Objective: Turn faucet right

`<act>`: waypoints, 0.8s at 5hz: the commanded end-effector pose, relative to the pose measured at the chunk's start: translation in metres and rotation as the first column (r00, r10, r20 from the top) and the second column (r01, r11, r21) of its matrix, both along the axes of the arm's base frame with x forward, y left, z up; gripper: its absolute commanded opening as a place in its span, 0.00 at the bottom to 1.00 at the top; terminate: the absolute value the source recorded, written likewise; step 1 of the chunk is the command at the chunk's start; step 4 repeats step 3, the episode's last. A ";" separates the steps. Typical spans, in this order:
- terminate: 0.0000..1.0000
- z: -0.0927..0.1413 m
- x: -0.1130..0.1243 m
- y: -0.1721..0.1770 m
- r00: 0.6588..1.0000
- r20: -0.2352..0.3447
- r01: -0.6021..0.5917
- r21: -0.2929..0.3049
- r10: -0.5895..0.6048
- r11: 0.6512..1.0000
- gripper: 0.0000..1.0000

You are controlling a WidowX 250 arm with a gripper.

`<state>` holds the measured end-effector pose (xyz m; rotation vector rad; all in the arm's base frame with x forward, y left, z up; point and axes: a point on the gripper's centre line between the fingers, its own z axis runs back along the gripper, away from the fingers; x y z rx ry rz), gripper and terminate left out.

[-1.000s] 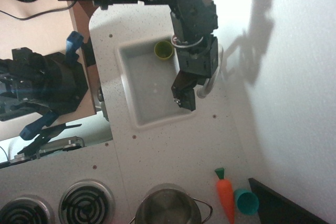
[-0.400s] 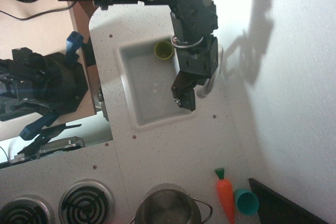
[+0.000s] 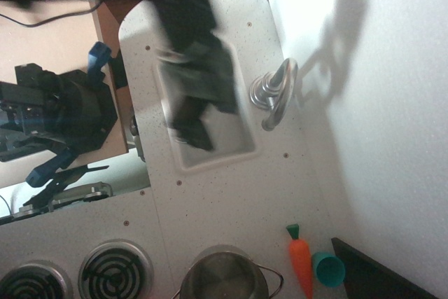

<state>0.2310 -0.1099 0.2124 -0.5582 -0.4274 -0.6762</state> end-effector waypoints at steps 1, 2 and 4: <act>0.00 0.006 0.003 0.007 1.000 0.002 -0.013 -0.026 0.013 1.000 1.00; 0.00 0.006 0.003 0.007 1.000 0.002 -0.013 -0.026 0.013 1.000 1.00; 1.00 0.006 0.003 0.007 1.000 0.002 -0.013 -0.026 0.013 1.000 1.00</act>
